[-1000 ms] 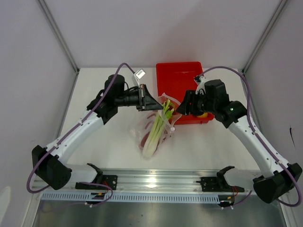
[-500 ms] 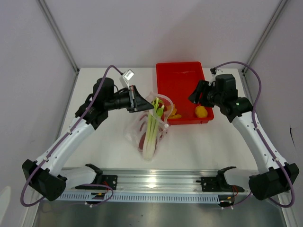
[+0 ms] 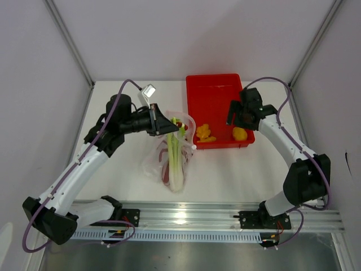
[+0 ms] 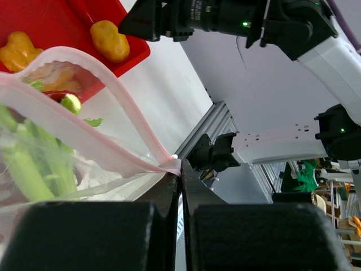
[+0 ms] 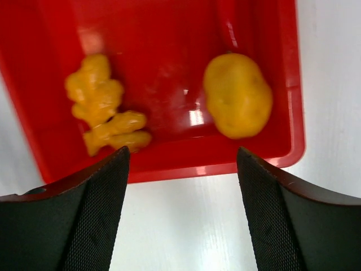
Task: Place the food in the zip-top bag and seal the zipper
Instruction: Pick up the fake vegetable from the bin.
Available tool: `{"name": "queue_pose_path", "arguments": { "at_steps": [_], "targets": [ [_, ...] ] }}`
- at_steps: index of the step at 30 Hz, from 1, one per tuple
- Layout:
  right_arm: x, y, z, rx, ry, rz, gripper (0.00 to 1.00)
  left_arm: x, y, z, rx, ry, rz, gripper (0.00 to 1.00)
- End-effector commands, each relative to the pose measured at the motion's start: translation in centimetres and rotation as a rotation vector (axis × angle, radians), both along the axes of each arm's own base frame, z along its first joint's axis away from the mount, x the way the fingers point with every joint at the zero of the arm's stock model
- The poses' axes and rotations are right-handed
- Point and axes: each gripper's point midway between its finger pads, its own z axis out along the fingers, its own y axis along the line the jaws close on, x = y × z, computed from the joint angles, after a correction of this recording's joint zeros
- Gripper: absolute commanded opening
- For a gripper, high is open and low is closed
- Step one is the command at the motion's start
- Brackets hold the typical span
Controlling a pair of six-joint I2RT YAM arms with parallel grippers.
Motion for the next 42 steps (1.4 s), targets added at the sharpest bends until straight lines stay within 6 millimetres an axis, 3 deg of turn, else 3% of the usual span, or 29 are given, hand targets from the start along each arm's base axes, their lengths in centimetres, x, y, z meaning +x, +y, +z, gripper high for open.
{"name": "queue_pose_path", "arguments": {
  "at_steps": [1, 8, 12, 26, 34, 42],
  "targets": [
    [0.7, -2.8, -0.6, -0.149, -0.006, -0.079, 0.79, -0.2, -0.3, 1.4, -0.045, -0.061, -0.041, 0.01],
    [1.1, -3.8, -3.5, -0.267, 0.052, -0.095, 0.82, -0.3, -0.6, 1.1, -0.059, -0.043, -0.06, 0.01],
    [1.6, -3.3, -4.8, -0.297, 0.075, -0.083, 0.82, -0.3, -1.0, 1.3, -0.083, -0.028, -0.081, 0.01],
    [3.5, -3.5, -7.3, -0.443, 0.115, -0.102, 0.83, -0.4, -1.5, 1.6, -0.114, -0.01, -0.106, 0.01],
    [3.4, -4.3, -8.8, -0.522, 0.151, -0.112, 0.84, -0.4, -1.5, 1.7, -0.117, -0.01, -0.105, 0.01],
    [3.7, -3.9, -9.9, -0.518, 0.165, -0.097, 0.77, -0.4, -1.6, 1.6, -0.117, -0.004, -0.109, 0.01]
  ]
}}
